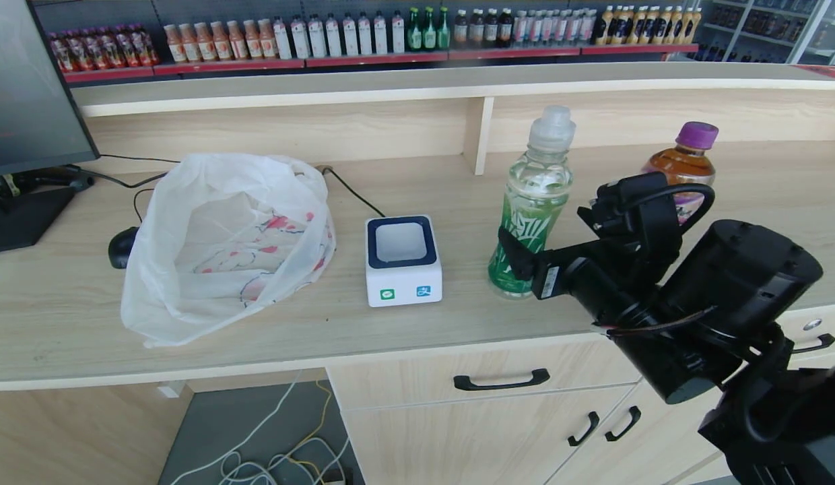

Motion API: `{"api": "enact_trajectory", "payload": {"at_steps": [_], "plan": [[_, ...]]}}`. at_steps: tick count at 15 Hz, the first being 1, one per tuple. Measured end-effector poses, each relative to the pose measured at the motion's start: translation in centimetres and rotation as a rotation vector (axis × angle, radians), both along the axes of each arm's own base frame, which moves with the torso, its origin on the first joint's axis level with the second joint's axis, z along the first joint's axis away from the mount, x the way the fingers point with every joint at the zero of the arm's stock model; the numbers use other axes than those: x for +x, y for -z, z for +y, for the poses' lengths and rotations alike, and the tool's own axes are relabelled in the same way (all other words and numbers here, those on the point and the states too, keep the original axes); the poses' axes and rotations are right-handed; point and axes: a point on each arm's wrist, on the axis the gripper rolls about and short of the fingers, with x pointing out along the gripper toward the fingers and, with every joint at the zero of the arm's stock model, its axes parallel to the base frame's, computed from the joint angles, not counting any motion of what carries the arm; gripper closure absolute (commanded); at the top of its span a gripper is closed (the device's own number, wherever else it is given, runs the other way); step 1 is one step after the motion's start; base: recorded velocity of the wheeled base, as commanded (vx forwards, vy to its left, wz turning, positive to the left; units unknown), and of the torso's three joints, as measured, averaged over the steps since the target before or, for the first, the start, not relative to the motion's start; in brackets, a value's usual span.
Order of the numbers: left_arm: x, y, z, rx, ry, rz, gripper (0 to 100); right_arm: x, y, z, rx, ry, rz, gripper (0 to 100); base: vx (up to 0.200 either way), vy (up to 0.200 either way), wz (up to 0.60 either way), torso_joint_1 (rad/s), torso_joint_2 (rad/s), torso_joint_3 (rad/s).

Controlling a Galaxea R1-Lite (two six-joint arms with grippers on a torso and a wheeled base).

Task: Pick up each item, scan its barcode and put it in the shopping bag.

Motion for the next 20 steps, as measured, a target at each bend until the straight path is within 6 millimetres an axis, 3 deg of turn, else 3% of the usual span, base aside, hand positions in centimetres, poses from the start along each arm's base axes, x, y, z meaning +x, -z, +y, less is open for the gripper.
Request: {"api": "enact_trajectory", "payload": {"at_steps": [6, 20], "plan": [[0.0, 0.0, 0.0, 0.0, 0.0, 0.0, 0, 1.6, 0.4, 1.1, 0.015, 0.031, 0.004, 0, 0.0, 0.0, 0.0, 0.0, 0.0, 0.0], [0.0, 0.0, 0.0, 0.0, 0.0, 0.0, 0, 3.3, -1.1, 2.4, 0.059, 0.114, -0.05, 0, 0.0, 0.0, 0.0, 0.0, 0.0, 0.0]]}}
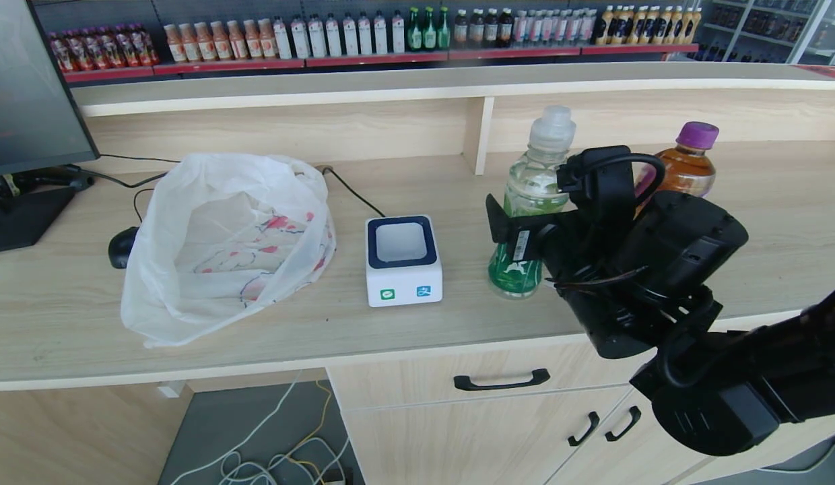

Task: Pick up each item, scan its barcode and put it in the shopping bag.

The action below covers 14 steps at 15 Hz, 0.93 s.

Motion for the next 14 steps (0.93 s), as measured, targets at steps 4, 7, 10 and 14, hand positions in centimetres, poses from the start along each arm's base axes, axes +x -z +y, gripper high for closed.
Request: {"api": "enact_trajectory", "payload": {"at_steps": [4, 7, 10, 14], "plan": [[0.0, 0.0, 0.0, 0.0, 0.0, 0.0, 0, 0.33, -0.07, 0.12, 0.005, 0.005, -0.005, 0, 0.0, 0.0, 0.0, 0.0, 0.0, 0.0], [0.0, 0.0, 0.0, 0.0, 0.0, 0.0, 0, 0.62, 0.05, -0.1, 0.004, 0.014, -0.003, 0, 0.0, 0.0, 0.0, 0.0, 0.0, 0.0], [0.0, 0.0, 0.0, 0.0, -0.001, 0.0, 0, 0.76, 0.16, -0.22, 0.002, 0.018, -0.001, 100, 0.0, 0.0, 0.0, 0.0, 0.0, 0.0], [0.0, 0.0, 0.0, 0.0, -0.001, 0.0, 0, 0.83, 0.15, -0.28, 0.006, 0.021, -0.001, 100, 0.0, 0.0, 0.0, 0.0, 0.0, 0.0]]}}
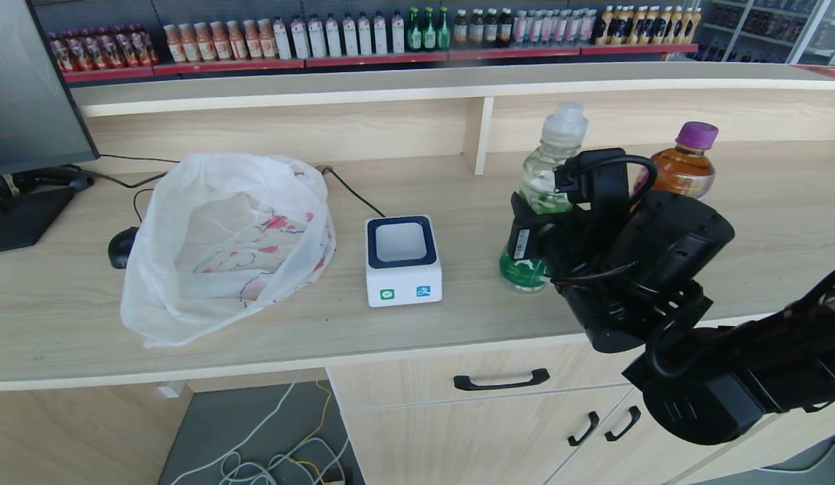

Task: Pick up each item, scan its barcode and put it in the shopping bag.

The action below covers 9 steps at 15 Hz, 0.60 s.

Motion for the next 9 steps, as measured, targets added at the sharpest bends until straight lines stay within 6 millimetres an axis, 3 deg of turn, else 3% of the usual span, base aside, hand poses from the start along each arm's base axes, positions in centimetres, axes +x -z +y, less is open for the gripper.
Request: {"api": "enact_trajectory", "payload": {"at_steps": [9], "plan": [[0.0, 0.0, 0.0, 0.0, 0.0, 0.0, 0, 0.08, -1.03, 0.11, 0.033, -0.004, -0.047, 100, 0.0, 0.0, 0.0, 0.0, 0.0, 0.0]]}}
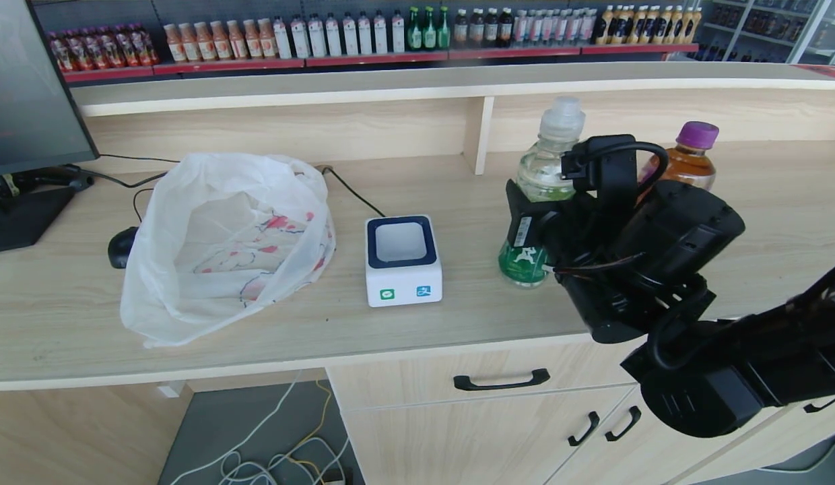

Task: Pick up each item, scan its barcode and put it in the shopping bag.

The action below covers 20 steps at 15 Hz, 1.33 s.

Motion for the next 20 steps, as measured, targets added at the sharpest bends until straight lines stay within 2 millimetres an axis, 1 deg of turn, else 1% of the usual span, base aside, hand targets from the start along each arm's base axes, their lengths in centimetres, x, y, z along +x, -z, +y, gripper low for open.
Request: {"api": "enact_trajectory", "payload": {"at_steps": [5, 10, 13, 14, 17, 20], "plan": [[0.0, 0.0, 0.0, 0.0, 0.0, 0.0, 0, -0.5, -0.6, -0.1, 0.01, -0.008, -0.014, 100, 0.0, 0.0, 0.0, 0.0, 0.0, 0.0], [0.0, 0.0, 0.0, 0.0, 0.0, 0.0, 0, -2.6, -2.3, -0.1, 0.053, -0.051, -0.066, 100, 0.0, 0.0, 0.0, 0.0, 0.0, 0.0], [0.0, 0.0, 0.0, 0.0, 0.0, 0.0, 0, -5.1, -2.2, -0.1, 0.041, -0.1, -0.05, 100, 0.0, 0.0, 0.0, 0.0, 0.0, 0.0], [0.0, 0.0, 0.0, 0.0, 0.0, 0.0, 0, -6.2, -2.3, 0.1, 0.039, -0.124, -0.056, 100, 0.0, 0.0, 0.0, 0.0, 0.0, 0.0], [0.0, 0.0, 0.0, 0.0, 0.0, 0.0, 0, -8.7, -2.4, 0.2, 0.026, -0.16, -0.105, 100, 0.0, 0.0, 0.0, 0.0, 0.0, 0.0], [0.0, 0.0, 0.0, 0.0, 0.0, 0.0, 0, -11.1, -0.9, 0.3, -0.043, -0.21, -0.094, 100, 0.0, 0.0, 0.0, 0.0, 0.0, 0.0]]}}
